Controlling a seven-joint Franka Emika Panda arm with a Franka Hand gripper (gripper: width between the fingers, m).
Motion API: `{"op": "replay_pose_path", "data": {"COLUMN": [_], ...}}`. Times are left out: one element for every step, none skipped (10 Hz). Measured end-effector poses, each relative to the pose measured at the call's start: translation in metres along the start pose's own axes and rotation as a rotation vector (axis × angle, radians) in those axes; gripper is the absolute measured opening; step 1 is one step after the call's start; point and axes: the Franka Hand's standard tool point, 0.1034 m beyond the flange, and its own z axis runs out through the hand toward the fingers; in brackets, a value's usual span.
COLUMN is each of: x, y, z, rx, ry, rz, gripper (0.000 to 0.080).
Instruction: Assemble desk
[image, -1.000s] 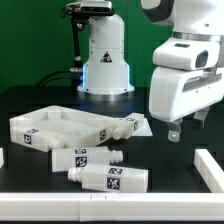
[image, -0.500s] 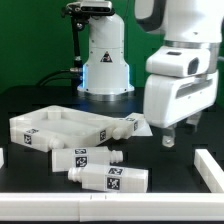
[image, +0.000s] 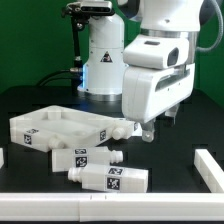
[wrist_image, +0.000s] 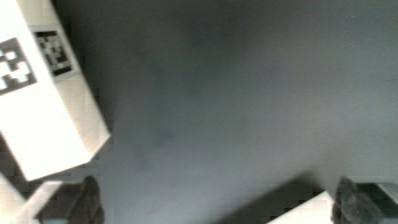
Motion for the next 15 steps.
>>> {"op": "replay_pose_path", "data": {"x": [0.0,-0.002,-0.015,-0.035,-0.052,-0.056,-0.055,-0.055,-0.056,-0.061,-0.079,-0.093,-0.1,-0.106,-0.106], "y": [0.0,0.001,0.008,0.017,0.024,0.028,0.025,0.025,0.025,0.026,0.029,0.033,0.038,0.039,0.037], "z": [0.0,0.001,0.003,0.004,0.006,0.007,0.008,0.008,0.009,0.012,0.019,0.023,0.025,0.031,0.038], "rx": [0.0,0.001,-0.007,-0.02,-0.024,-0.053,-0.046,-0.046,-0.045,-0.043,-0.03,-0.018,-0.018,-0.011,-0.003], "ry": [0.0,-0.001,0.002,0.004,0.0,0.011,0.009,0.009,0.008,0.005,-0.007,-0.016,-0.016,-0.016,-0.018], "rz": [0.001,-0.006,-0.112,-0.175,-0.226,-0.274,-0.267,-0.267,-0.267,-0.306,-0.352,-0.345,-0.349,-0.347,-0.346], "gripper": [0.0649,0.0649,0.0649,0.0649,0.0649,0.0649,0.0649,0.0649,0.0649,0.0649,0.0649,0.0649,0.0649,0.0649,0.0649]}}
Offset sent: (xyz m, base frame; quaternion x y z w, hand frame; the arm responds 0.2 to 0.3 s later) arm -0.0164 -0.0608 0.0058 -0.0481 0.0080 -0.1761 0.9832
